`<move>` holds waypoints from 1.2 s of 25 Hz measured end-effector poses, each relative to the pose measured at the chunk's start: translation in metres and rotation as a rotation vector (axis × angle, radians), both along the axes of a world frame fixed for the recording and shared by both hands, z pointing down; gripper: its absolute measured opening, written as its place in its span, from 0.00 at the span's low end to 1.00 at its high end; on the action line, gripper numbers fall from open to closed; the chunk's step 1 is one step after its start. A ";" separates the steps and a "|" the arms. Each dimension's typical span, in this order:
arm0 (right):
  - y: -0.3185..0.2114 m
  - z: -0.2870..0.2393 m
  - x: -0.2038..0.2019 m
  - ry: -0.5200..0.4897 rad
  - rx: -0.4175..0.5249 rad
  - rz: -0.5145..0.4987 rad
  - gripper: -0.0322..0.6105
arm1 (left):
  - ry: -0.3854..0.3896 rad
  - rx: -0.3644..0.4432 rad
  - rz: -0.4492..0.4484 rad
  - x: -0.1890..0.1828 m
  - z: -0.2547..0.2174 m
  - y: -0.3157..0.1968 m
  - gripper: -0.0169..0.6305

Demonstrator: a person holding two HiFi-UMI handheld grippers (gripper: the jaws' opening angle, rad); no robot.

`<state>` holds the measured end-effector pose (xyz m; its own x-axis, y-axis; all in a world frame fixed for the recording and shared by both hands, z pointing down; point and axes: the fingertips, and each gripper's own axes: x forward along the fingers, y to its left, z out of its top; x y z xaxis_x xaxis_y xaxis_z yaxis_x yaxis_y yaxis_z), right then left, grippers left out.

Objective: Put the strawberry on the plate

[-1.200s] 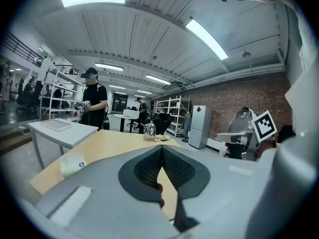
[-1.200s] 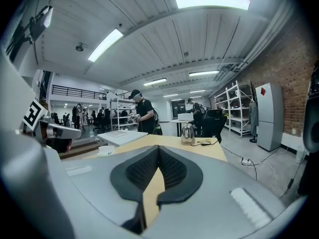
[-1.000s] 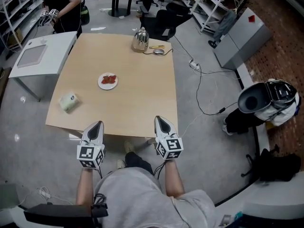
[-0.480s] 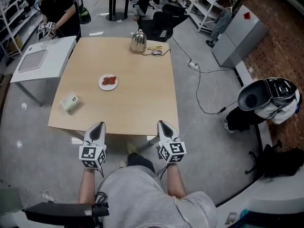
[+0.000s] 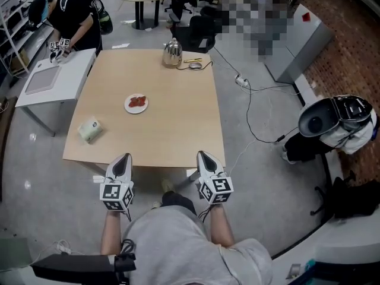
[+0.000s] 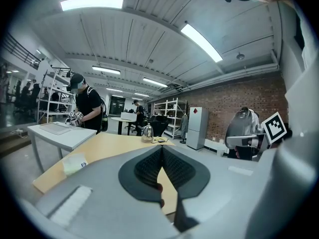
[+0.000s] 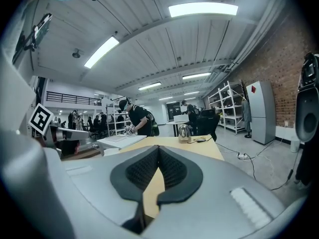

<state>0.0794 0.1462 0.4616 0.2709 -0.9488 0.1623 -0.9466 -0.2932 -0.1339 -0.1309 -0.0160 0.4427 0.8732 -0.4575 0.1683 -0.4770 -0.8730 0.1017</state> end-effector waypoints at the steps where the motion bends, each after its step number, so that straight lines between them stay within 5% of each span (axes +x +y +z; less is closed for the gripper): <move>1: 0.000 0.000 0.000 0.002 -0.003 0.000 0.06 | 0.001 0.001 0.000 0.000 -0.001 0.000 0.06; 30: -0.006 -0.004 0.000 -0.005 -0.007 -0.025 0.06 | -0.006 -0.011 -0.007 0.001 0.000 -0.002 0.06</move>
<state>0.0798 0.1401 0.4572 0.2458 -0.9542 0.1707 -0.9531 -0.2700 -0.1365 -0.1298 -0.0179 0.4429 0.8691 -0.4613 0.1786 -0.4834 -0.8686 0.1089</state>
